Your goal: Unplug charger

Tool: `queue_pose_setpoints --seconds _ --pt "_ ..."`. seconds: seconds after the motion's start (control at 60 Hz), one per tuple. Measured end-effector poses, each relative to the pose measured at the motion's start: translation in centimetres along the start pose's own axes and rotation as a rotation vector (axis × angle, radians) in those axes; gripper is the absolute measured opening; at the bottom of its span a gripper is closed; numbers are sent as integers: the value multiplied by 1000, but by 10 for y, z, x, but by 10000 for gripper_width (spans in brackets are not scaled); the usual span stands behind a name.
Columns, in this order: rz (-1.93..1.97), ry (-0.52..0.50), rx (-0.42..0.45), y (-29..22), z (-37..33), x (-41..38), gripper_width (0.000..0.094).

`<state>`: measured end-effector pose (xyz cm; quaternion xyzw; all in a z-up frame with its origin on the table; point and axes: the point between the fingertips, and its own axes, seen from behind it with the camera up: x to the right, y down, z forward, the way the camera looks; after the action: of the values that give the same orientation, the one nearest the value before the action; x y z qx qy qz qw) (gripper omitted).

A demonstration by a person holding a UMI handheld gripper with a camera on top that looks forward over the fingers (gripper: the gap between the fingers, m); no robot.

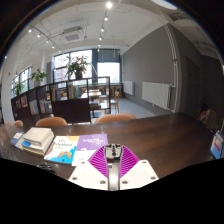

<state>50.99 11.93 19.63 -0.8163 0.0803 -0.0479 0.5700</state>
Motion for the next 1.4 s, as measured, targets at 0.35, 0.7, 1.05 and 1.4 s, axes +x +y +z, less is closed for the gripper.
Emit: queue_pose_setpoints --seconds 0.35,0.7,1.05,1.4 --pt "2 -44 -255 160 24 4 118" --pt "24 14 -255 155 15 12 643" --pt "85 -6 65 -17 -150 -52 808" --pt "-2 -123 -87 107 -306 -193 818"
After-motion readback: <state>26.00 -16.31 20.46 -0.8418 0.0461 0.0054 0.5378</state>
